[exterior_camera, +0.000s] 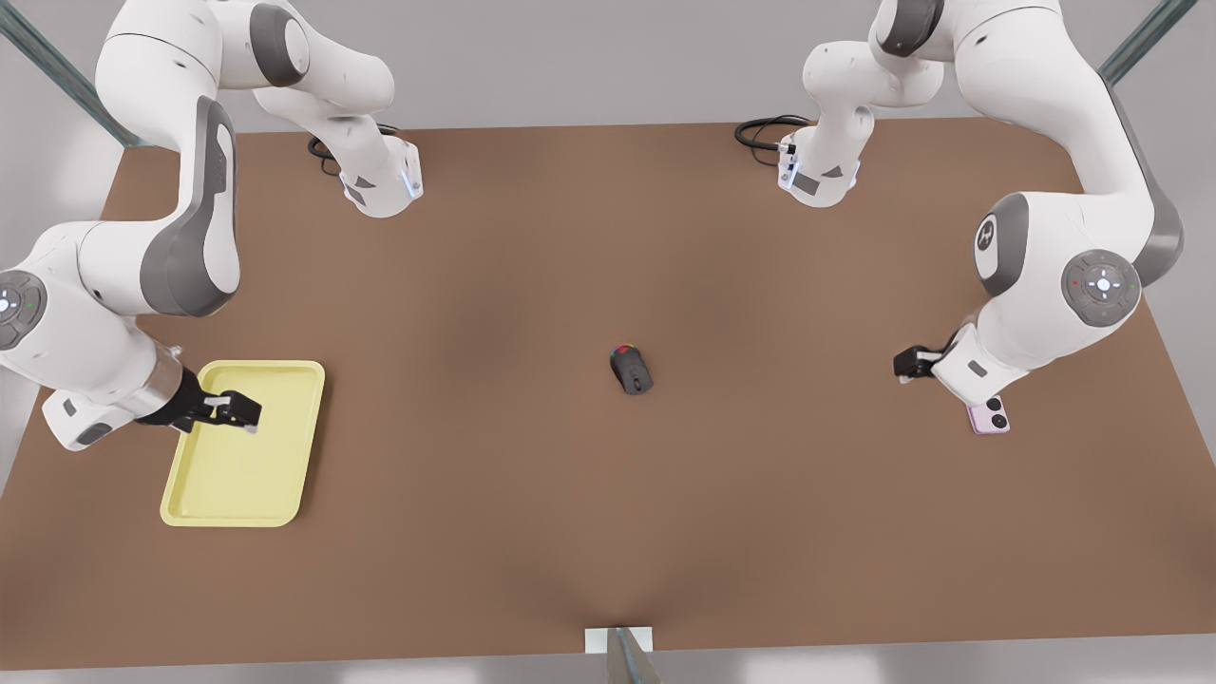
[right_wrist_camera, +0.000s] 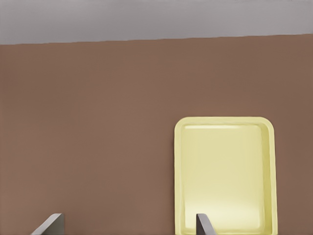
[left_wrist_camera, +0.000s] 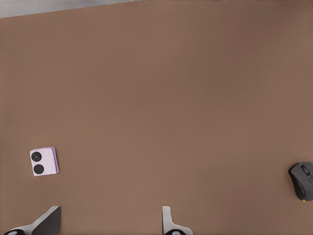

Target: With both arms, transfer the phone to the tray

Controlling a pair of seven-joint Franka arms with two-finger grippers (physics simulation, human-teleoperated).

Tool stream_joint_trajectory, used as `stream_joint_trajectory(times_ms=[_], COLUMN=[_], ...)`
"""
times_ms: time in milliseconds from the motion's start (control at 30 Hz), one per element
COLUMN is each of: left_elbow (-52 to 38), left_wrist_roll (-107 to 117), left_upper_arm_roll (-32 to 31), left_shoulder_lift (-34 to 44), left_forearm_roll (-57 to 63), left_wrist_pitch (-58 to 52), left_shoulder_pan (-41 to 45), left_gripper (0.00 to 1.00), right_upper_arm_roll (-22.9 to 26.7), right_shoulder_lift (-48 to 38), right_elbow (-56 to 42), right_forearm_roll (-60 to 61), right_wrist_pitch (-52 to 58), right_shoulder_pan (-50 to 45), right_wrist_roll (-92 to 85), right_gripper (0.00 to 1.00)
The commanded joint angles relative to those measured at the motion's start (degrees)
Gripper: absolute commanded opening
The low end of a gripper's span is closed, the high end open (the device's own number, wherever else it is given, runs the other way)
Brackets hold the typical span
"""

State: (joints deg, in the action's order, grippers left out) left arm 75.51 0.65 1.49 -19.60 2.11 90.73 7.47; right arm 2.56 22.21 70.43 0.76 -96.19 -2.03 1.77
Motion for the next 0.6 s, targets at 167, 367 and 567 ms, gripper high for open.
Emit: stream_joint_trajectory(times_ms=[167,367,567], left_elbow=[0.52,18.71,23.9], left_wrist_roll=[-1.26,-27.89,-46.79], left_upper_arm_roll=[1.85,1.85,1.94], left_shoulder_lift=[-6.59,-8.61,-14.32], left_forearm_roll=[-0.53,-4.84,-4.84], left_wrist_pitch=[7.09,34.16,50.51], left_shoulder_pan=[-5.71,-19.42,-26.45], left_gripper=[1.0,1.0,1.0], right_upper_arm_roll=[-0.01,-0.01,0.08], right_shoulder_lift=[-0.15,-0.15,-0.15], right_elbow=[-0.03,-0.03,-0.03], right_forearm_roll=[-0.05,-0.05,-0.05], right_wrist_pitch=[-0.58,-0.67,-0.58], right_shoulder_pan=[0.0,0.0,0.0], right_wrist_roll=[0.52,0.52,0.52], right_gripper=[1.0,1.0,1.0])
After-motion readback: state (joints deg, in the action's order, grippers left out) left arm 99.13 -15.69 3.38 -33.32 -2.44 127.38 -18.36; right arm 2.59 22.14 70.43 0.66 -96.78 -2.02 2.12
